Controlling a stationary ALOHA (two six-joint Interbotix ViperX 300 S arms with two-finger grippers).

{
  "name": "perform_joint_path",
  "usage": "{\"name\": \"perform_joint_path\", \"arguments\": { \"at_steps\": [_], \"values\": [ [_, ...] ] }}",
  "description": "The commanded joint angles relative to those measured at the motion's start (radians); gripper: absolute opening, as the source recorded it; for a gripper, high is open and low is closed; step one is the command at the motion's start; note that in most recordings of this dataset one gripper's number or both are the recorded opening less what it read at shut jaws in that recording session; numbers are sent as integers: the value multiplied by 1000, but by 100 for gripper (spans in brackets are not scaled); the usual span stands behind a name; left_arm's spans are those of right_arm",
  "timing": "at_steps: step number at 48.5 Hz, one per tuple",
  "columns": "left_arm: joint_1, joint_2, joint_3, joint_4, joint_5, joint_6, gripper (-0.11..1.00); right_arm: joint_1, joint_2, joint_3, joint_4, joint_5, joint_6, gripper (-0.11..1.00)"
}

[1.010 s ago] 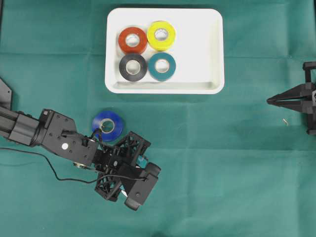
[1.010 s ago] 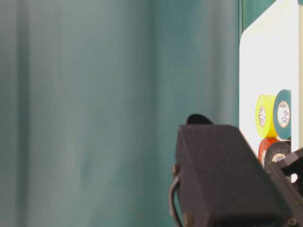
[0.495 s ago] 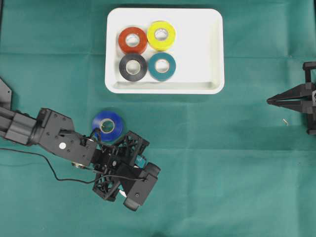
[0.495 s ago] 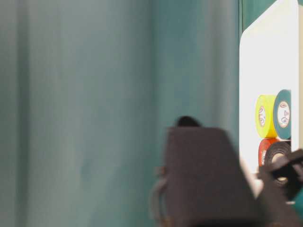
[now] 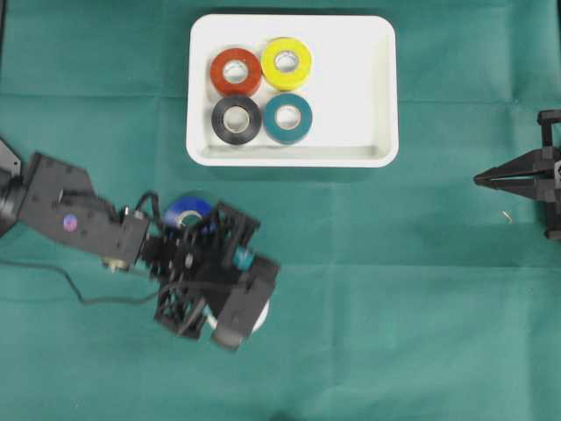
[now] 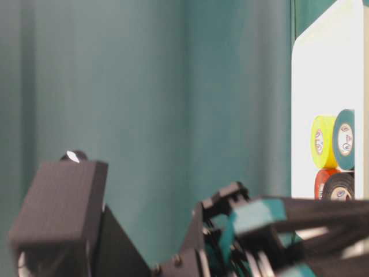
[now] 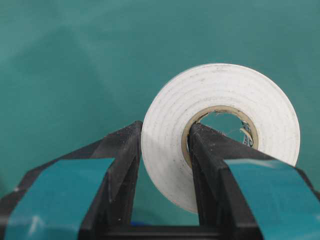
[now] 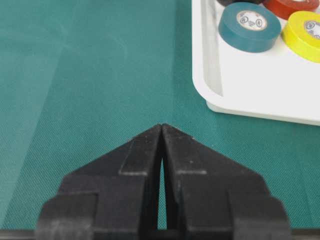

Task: Put the tape into the white case with the left arm.
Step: 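Grasp the white tape roll through its core with the left gripper, then carry the white roll into the tray's upper right, release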

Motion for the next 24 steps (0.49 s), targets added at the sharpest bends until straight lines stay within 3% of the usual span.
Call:
{"name": "perform_joint_path", "arguments": {
  "at_steps": [1,6,24],
  "values": [
    [49,-35,-18,3,0,3,27,-2,8,-11,0,-12,2,-9],
    [107,-31,-21,3,0,25,27,-2,8,-11,0,-12,2,-9],
    [301,26,-107,2,-8,196,27,-2,8,-9,0,-12,2,-9]
  ]
}}
